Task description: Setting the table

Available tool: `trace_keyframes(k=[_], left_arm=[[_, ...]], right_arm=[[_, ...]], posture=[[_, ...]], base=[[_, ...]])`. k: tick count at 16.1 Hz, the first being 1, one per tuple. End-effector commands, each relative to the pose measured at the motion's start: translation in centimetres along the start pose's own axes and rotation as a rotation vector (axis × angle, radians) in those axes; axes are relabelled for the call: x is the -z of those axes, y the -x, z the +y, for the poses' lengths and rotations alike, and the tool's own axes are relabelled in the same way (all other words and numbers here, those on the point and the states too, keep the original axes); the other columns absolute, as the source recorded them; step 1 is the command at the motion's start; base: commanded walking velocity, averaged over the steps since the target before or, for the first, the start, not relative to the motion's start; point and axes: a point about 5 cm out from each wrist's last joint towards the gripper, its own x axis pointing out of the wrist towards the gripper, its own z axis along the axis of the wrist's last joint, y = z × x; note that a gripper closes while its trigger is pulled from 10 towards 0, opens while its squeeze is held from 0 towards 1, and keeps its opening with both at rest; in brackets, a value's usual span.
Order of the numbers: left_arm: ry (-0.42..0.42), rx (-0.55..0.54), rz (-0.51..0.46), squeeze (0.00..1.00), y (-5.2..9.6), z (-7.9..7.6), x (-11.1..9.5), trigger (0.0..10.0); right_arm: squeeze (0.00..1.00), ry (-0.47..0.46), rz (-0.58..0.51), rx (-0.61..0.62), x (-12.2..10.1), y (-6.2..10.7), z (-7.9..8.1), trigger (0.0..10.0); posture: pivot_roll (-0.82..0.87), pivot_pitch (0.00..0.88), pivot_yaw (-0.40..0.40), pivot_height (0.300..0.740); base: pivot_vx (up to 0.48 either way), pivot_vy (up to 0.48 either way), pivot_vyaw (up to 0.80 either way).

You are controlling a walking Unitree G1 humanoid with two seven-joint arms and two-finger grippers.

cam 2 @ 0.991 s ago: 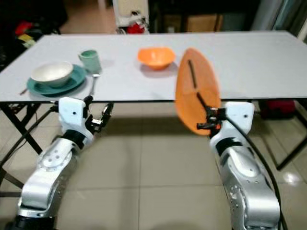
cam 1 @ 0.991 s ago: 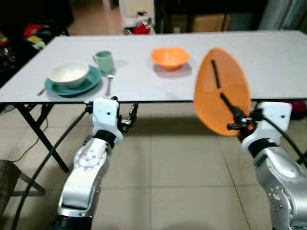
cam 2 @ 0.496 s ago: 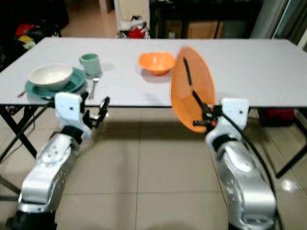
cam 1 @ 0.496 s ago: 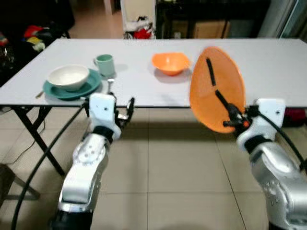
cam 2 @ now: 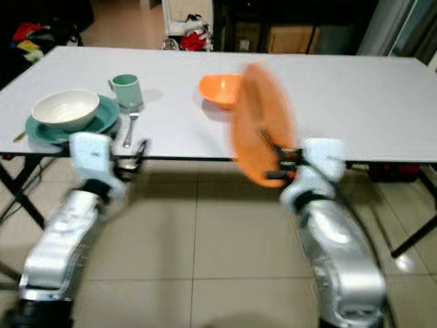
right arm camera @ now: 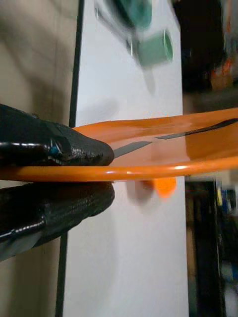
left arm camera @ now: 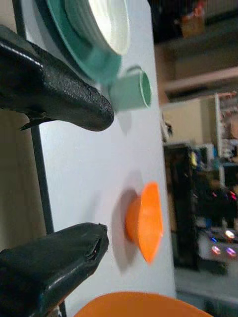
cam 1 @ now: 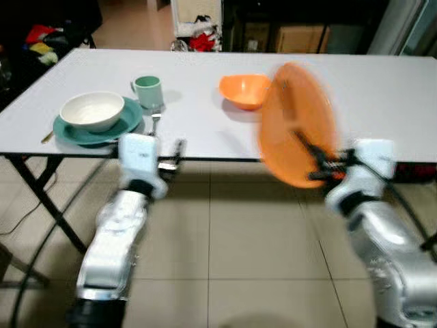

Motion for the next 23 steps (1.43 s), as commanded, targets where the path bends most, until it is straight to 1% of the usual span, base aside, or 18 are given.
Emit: trace_keyframes(k=[1, 4, 6, 12, 15, 17, 20, 23], left_arm=[[0.006, 0.033, -0.022, 0.00, -0.3, -0.9, -0.4, 10.0], [0.006, 0.039, -0.021, 0.00, -0.4, -1.1, -0.3, 10.0], [0.005, 0.042, -0.020, 0.00, -0.3, -0.9, -0.2, 10.0], [-0.013, 0.058, -0.013, 0.00, 0.5, -0.7, -0.2, 10.0], [-0.016, 0.058, -0.012, 0.00, 0.6, -0.8, -0.3, 10.0], [-0.011, 0.058, -0.008, 0.00, 0.8, -1.1, -0.2, 10.0], [-0.009, 0.057, 0.004, 0.00, 0.9, -1.0, 0.0, 10.0], [-0.012, 0.068, 0.003, 0.00, 0.7, -1.1, -0.1, 10.0]], right_arm=[[0.00, 0.017, -0.058, 0.027, -1.2, 0.2, -0.5, 10.0], [0.00, 0.021, -0.063, 0.021, -1.3, 0.2, -0.5, 10.0], [0.00, 0.023, -0.066, 0.008, -1.4, 0.2, -0.3, 10.0], [0.00, -0.010, -0.058, 0.007, -1.0, 0.5, 0.0, 10.0], [0.00, -0.015, -0.050, 0.008, -0.7, 0.5, -0.3, 10.0], [0.00, -0.018, -0.044, 0.015, -0.6, 0.7, -0.5, 10.0], [0.00, -0.018, -0.038, 0.013, -0.5, 0.8, -0.5, 10.0], [0.00, -0.032, -0.043, 0.020, -0.5, 0.9, -0.6, 10.0]], posture=[[0.01, 0.000, 0.018, 0.740], [0.02, 0.000, 0.013, 0.740], [0.02, 0.000, 0.017, 0.740], [0.03, 0.000, 0.033, 0.740], [0.03, 0.000, 0.027, 0.740], [0.03, 0.000, 0.020, 0.740], [0.03, 0.000, 0.025, 0.740], [0.02, 0.000, 0.037, 0.740]], base=[[0.296, 0.000, 0.00], [0.295, 0.000, 0.00], [0.296, 0.000, 0.00], [0.298, 0.000, 0.00], [0.295, 0.000, 0.00], [0.296, 0.000, 0.00], [0.298, 0.000, 0.00], [0.298, 0.000, 0.00]])
